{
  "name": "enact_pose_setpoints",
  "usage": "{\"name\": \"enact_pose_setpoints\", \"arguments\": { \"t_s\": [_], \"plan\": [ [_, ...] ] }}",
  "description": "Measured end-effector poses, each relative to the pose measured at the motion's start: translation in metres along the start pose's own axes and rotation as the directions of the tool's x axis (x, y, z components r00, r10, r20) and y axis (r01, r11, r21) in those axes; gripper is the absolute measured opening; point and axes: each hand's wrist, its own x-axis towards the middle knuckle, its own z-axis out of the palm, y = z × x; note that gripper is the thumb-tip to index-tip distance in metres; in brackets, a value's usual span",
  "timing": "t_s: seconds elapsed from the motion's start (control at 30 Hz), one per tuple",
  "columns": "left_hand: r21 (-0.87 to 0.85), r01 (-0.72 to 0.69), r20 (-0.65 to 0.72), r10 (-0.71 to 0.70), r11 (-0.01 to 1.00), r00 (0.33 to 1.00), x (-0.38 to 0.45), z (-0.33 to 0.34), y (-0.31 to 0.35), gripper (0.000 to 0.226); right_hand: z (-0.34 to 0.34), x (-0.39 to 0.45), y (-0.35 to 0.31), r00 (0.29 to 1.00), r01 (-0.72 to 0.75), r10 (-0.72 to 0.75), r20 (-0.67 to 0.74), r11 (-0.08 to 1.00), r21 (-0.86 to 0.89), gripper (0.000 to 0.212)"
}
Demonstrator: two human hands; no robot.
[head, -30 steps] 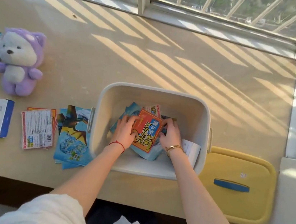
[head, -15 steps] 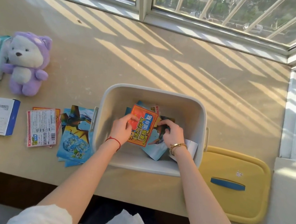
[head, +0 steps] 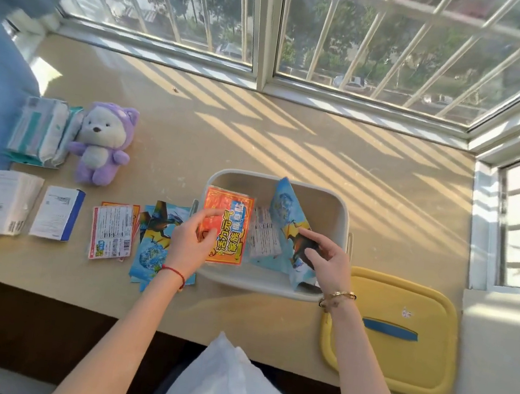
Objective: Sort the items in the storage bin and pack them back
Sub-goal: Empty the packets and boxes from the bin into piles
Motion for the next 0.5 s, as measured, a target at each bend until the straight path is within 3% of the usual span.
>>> {"name": "enact_pose_setpoints", "arguments": {
  "t_s": [0.2, 0.5],
  "plan": [
    [-0.041, -0.028, -0.073, 0.025, 0.999, 0.997, -0.043, -0.033, 0.011, 0.035, -0.02, -0.048, -0.026, 0.991, 0.108, -0.119, 0.058, 0.981, 0.161, 0.046],
    [-0.165, -0.019, -0.143, -0.005, 0.986, 0.99, -0.095, -0.067, 0.011, 0.038, -0.021, -0.084, -0.045, 0.945, 0.225, -0.256, 0.203, 0.961, 0.163, 0.061]
  ]
}}
